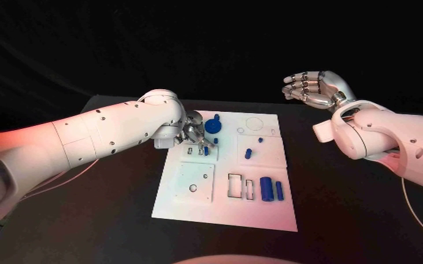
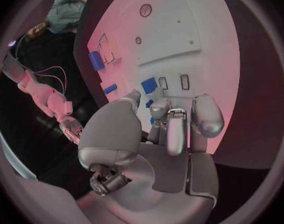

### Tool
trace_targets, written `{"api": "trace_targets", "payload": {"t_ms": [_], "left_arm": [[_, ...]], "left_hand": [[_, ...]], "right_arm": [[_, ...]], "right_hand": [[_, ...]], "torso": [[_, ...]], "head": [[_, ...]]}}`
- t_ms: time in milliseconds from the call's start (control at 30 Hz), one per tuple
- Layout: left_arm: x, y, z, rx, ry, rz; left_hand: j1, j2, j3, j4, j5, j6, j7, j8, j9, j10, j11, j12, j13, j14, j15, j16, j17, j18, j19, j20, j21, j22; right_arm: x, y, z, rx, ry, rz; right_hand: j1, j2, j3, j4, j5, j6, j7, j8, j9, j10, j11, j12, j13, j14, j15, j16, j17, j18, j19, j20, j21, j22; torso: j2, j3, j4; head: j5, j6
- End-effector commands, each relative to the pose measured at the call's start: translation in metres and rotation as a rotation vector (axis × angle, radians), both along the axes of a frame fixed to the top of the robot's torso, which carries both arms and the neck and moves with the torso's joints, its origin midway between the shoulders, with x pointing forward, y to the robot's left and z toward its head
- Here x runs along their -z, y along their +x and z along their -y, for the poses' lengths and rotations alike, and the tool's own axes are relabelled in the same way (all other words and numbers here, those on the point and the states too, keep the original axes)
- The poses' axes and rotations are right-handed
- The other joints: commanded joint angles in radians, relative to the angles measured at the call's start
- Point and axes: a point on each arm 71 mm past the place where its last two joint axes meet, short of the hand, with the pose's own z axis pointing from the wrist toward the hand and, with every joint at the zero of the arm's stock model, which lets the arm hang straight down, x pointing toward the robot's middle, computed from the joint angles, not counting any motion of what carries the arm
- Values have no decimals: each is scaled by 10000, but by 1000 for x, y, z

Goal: Assemble the parts on the task board

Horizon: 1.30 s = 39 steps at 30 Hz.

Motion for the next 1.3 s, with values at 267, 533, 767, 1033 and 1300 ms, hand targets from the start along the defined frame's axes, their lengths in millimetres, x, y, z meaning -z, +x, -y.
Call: {"api": "trace_targets", "payload": {"t_ms": [267,533,767,1033,1300], "left_arm": [[2,-2,1,198,49,-440],[3,-3,2,193,-34,-519],[3,-3,2,190,-94,-582],[4,-2,4,172,-145,-602],[5,-2,3,161,-149,-627]], "left_hand": [[211,89,81,-31,-27,-43,-27,-39,29,-59,-9,-74,-91,836,-53,71,1755,-96,73,24,75,60],[309,110,127,-35,-27,-54,-20,-62,39,-72,-3,-83,-104,838,-48,79,1772,-100,73,28,89,83],[443,131,198,-38,-26,-61,-15,-92,52,-101,2,-112,-151,837,-42,82,1777,-103,71,36,105,107],[692,205,391,-46,-25,-70,-16,-146,69,-128,1,-141,-197,841,-39,92,1801,-105,64,47,124,134],[915,253,641,-45,-25,-73,-17,-204,85,-145,-1,-160,-227,843,-41,98,1816,-108,60,54,144,164]], "right_arm": [[2,0,-2,-118,35,43],[3,0,-3,-102,42,29],[4,0,-3,-80,47,22],[5,0,-3,-4,39,45],[5,0,-2,102,20,47]], "right_hand": [[-12,91,-47,-38,92,-35,826,-63,-39,11,90,-44,-77,-73,33,-101,-66,43,-36,68,-98,-69],[-21,96,-55,-39,124,-36,828,-64,-49,12,92,-41,-103,-76,36,-112,-85,41,-35,69,-114,-91],[-22,103,-58,-44,165,-33,828,-63,-59,17,91,-35,-127,-70,36,-118,-104,42,-28,69,-128,-111],[-22,109,-59,-48,192,-29,827,-61,-65,22,90,-31,-144,-64,35,-122,-116,42,-21,69,-136,-125],[-37,107,-75,-57,268,3,816,-44,-80,57,80,-6,-192,-25,26,-120,-148,50,15,66,-149,-163]], "torso": [[-4,19,16],[-6,24,-1],[-2,27,-17],[2,23,5],[1,22,-4]], "head": [[38,-53],[35,-58],[34,-42],[9,-52],[14,-61]]}}
